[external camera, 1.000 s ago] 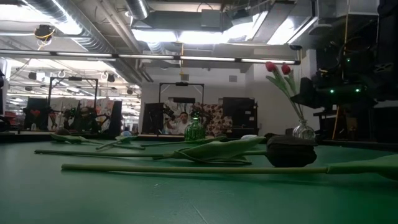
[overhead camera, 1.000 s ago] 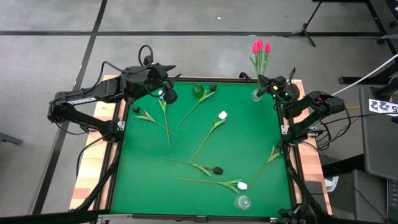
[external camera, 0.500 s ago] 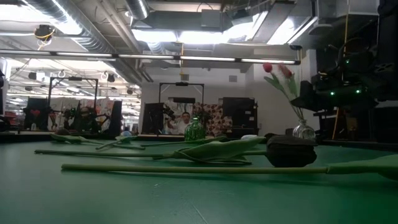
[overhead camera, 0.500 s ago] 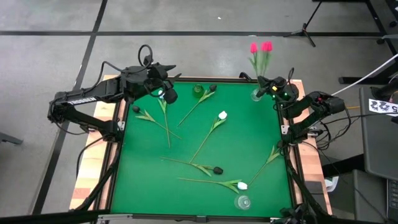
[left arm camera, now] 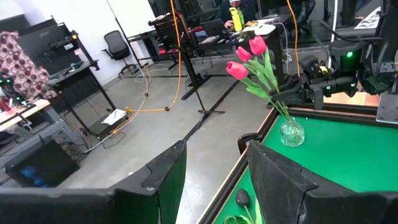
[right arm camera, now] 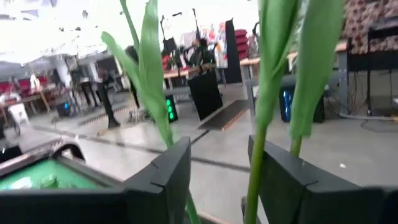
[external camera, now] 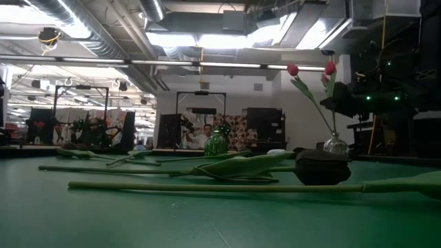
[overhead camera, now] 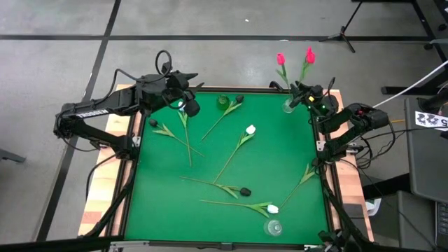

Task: Sort flowers into vase by color
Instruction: Put the pink tulip into the top transparent vase

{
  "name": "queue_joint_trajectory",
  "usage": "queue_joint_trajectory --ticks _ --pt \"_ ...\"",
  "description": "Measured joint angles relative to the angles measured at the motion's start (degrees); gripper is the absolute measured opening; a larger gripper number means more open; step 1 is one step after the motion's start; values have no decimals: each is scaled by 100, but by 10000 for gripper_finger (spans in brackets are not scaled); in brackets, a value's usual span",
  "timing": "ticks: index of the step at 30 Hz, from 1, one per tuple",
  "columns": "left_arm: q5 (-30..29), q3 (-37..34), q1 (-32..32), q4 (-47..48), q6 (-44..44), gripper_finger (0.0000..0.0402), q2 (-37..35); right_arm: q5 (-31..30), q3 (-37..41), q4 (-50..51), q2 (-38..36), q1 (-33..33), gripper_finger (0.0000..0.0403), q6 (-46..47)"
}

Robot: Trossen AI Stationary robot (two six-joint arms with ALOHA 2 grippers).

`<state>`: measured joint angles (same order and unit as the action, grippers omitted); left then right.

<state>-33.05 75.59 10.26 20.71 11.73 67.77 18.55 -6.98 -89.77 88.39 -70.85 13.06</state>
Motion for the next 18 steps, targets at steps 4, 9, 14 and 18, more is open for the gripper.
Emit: queue_joint_trajectory --ticks 4,9,14,18 --pt "2 0 0 0 0 168 0 -7 0 -2 -16 0 166 26" --pt "2 0 0 0 0 169 0 -7 -2 -17 -16 0 166 48" --pt "2 0 0 1 0 169 0 -53 -28 -24 -16 0 166 86" --pt "2 0 2 2 0 169 0 -54 -29 -9 -81 0 166 189"
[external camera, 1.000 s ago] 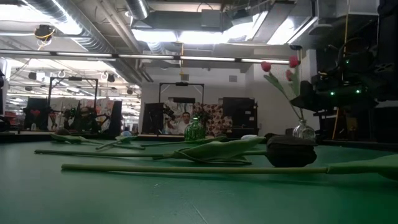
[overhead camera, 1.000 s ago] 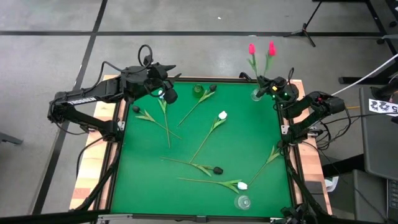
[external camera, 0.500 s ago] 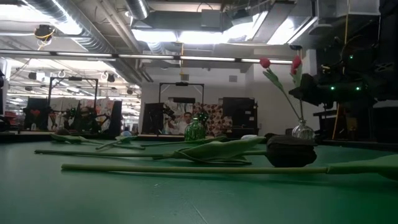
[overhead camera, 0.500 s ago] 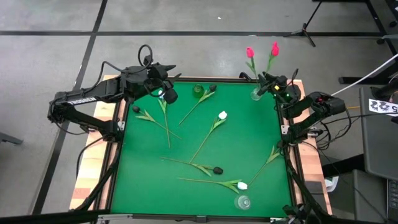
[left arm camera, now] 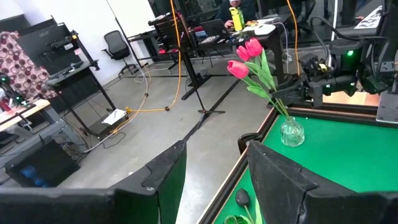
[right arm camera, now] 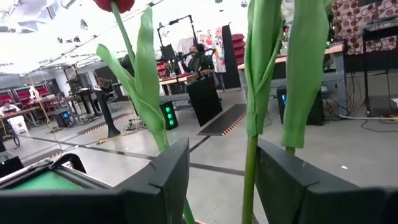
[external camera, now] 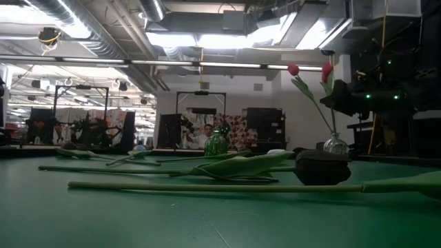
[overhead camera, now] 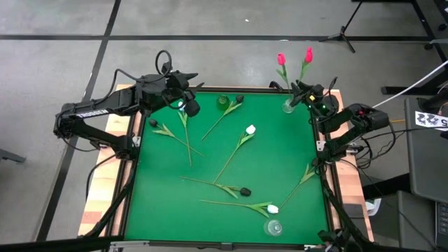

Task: Sort flowers into vase by color
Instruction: Put the pink tulip into the top transparent vase, then put the black tulip into the green vase

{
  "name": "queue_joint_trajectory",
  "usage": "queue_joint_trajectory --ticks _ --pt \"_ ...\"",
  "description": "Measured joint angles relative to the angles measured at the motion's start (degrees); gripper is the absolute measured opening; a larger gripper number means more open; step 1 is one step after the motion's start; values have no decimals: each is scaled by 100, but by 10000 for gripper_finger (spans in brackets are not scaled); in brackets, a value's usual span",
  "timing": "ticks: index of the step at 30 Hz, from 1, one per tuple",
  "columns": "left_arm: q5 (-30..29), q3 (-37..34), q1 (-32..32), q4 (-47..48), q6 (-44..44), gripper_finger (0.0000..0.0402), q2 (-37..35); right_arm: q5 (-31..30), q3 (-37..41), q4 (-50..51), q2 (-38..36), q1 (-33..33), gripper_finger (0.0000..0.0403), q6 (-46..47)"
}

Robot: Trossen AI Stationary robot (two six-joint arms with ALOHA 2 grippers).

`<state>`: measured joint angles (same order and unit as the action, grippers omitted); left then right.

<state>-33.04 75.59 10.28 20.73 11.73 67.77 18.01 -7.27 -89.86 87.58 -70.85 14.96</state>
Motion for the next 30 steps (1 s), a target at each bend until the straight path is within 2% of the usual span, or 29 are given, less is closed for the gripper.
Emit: queue_joint_trajectory --ticks 16,30 --pt "0 0 -2 -2 -24 169 0 -3 -399 320 -1028 0 166 -1" --pt "0 0 0 -2 -22 169 0 32 -408 350 -1521 -2 166 129"
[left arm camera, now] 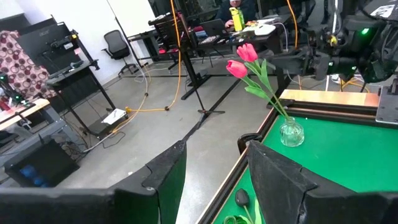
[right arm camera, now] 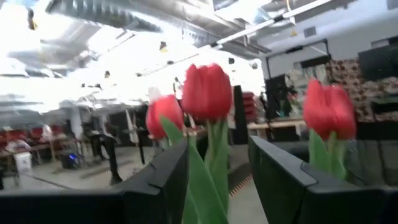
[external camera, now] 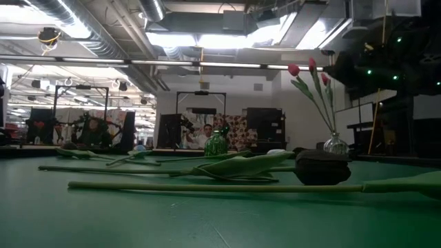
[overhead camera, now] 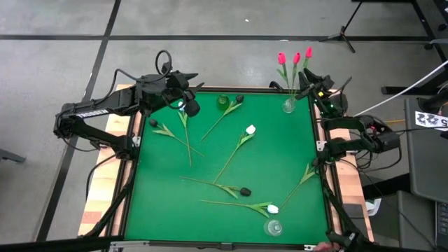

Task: Sort flowers into vase by color
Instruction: Put the black tulip into the green vase

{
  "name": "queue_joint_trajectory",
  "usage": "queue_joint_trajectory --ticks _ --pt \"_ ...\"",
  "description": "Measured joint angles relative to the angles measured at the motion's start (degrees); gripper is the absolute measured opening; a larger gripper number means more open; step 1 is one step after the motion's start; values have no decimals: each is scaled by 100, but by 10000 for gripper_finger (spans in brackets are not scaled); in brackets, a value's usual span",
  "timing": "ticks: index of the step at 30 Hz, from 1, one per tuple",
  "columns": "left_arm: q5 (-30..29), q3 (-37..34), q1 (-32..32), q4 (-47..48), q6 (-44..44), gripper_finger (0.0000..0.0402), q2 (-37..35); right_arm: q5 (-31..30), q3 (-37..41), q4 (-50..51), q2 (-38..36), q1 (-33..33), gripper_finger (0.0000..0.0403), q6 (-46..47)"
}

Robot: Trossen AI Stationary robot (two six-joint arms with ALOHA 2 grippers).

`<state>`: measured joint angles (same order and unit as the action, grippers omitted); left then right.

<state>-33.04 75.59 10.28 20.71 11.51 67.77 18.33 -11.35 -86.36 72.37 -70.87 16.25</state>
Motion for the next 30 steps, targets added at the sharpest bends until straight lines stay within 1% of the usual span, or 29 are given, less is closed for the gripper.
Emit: queue_joint_trajectory --ticks 3,6,9,12,14,16,19,23,26,30 --pt "0 0 -2 1 0 169 0 380 -42 -43 -261 0 166 323" --pt "0 0 -2 2 0 169 0 1009 -120 -52 -532 0 166 797" --pt "18 0 0 2 0 169 0 1718 -211 -53 -821 2 166 1516" --pt "364 0 0 3 24 169 0 2396 -301 -31 -1090 43 166 2401" --pt "638 0 -1 8 47 169 0 2605 -363 115 -1259 254 166 2816" --pt "857 0 -2 71 48 169 0 2709 -458 534 -1424 631 166 2969" --pt "947 0 -2 291 9 169 2 2711 -773 1707 -1622 1370 166 2765" --pt "960 0 -2 726 -403 168 2 2321 -1574 3985 -1716 2485 166 2029" --pt "920 0 -2 1295 -951 168 105 1790 -2331 5628 -1715 3271 166 1325" --pt "916 0 7 2069 -1746 168 454 735 -3337 7599 -1711 4024 166 404"
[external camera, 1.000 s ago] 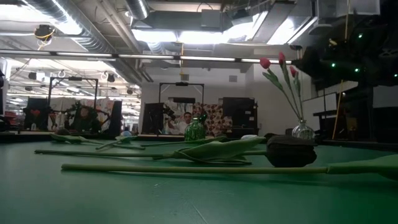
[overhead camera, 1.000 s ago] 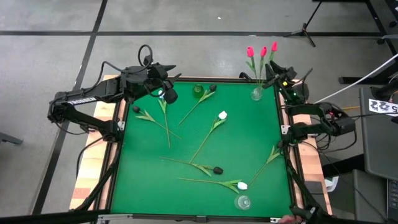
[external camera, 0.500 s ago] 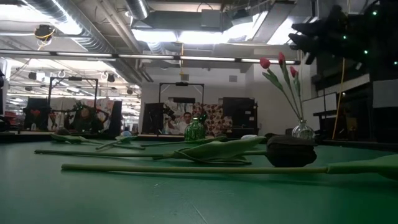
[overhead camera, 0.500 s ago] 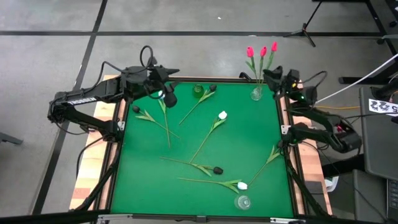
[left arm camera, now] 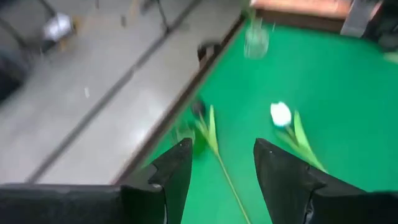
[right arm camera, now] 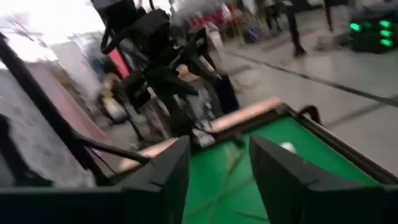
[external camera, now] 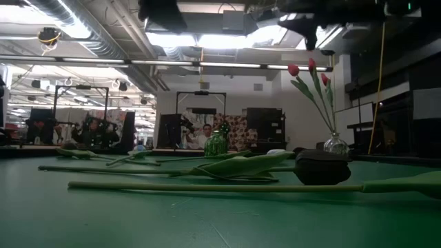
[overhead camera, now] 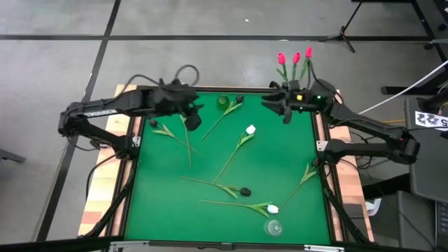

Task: Sort flowers into vase by color
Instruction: Put the black tulip into the green vase

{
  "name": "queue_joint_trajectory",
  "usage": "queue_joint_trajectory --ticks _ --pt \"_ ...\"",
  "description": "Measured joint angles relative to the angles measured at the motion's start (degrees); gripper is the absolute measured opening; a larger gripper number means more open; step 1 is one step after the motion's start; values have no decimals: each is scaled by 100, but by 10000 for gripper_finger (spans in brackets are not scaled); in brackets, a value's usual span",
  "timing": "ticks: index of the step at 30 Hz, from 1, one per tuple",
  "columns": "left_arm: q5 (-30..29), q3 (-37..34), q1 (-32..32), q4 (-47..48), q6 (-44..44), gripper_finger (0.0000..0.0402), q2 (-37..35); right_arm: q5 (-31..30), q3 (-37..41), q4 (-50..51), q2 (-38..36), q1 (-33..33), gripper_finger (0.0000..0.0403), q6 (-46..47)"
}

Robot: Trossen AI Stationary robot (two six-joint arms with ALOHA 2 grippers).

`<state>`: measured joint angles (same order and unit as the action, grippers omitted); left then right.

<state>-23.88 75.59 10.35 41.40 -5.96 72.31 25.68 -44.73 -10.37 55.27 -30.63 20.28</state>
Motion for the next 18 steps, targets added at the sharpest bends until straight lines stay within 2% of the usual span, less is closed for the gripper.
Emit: queue_joint_trajectory --ticks 3,6,13,15,18 --pt "147 0 55 225 -665 168 386 -930 -661 1149 -2 386 166 -332" --pt "429 0 119 370 -930 168 820 -1593 -1132 1880 -4 671 166 -533" --pt "1217 -2 358 434 -1370 168 1706 -2229 -1570 2382 -4 869 166 -505" --pt "1424 -2 344 501 -1413 168 1710 -2680 -1574 2469 89 868 166 -365" --pt "1518 -2 275 476 -1192 168 1474 -2792 -1572 2687 488 1024 166 -397"
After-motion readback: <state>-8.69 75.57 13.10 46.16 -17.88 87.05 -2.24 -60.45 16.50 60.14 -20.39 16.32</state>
